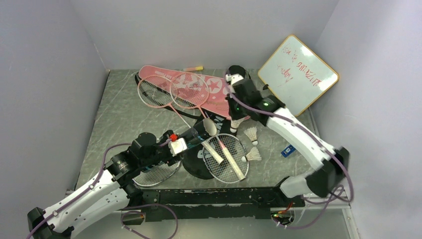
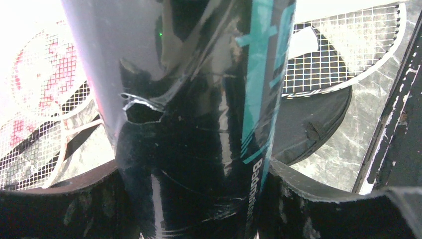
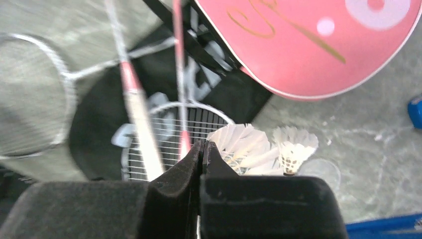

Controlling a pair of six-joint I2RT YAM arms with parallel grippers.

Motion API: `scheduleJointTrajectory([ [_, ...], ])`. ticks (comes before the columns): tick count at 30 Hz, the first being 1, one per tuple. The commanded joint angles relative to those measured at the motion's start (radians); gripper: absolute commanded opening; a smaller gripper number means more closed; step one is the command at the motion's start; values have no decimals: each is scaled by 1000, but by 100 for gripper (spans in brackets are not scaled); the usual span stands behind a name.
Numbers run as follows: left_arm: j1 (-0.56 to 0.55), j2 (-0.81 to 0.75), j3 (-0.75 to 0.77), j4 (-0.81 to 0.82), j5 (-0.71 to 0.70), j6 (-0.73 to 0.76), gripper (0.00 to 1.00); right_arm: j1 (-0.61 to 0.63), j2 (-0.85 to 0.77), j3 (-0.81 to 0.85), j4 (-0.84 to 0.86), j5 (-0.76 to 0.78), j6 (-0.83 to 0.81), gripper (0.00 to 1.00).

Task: Pack up the badminton gear
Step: Pick up the shuttlecock at the center of the board, then place the shuttlecock at the shuttle tube.

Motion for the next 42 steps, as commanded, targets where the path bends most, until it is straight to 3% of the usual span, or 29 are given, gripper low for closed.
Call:
scheduleJointTrajectory([
  [1,9,-6,20,58,36,-11,36,-1,-227,19,164,-181,68,0],
  [13,20,-1,25,64,19,-35,36,-1,-527,-97,481,-460,214,0],
  [17,21,-7,23,67,25,-34,36,-1,-528,-130,530,-547,251,0],
  [35,22,-4,23,64,34,-30,36,27,-517,-374,832,-679,373,0],
  [38,22,-3,23,65,32,-31,36,28,-513,-384,832,-714,369,18],
  [40,21,-3,23,64,31,-31,36,29,-513,-391,827,-749,361,38],
  [42,21,-2,23,64,31,-31,36,29,-518,-399,819,-783,354,49],
])
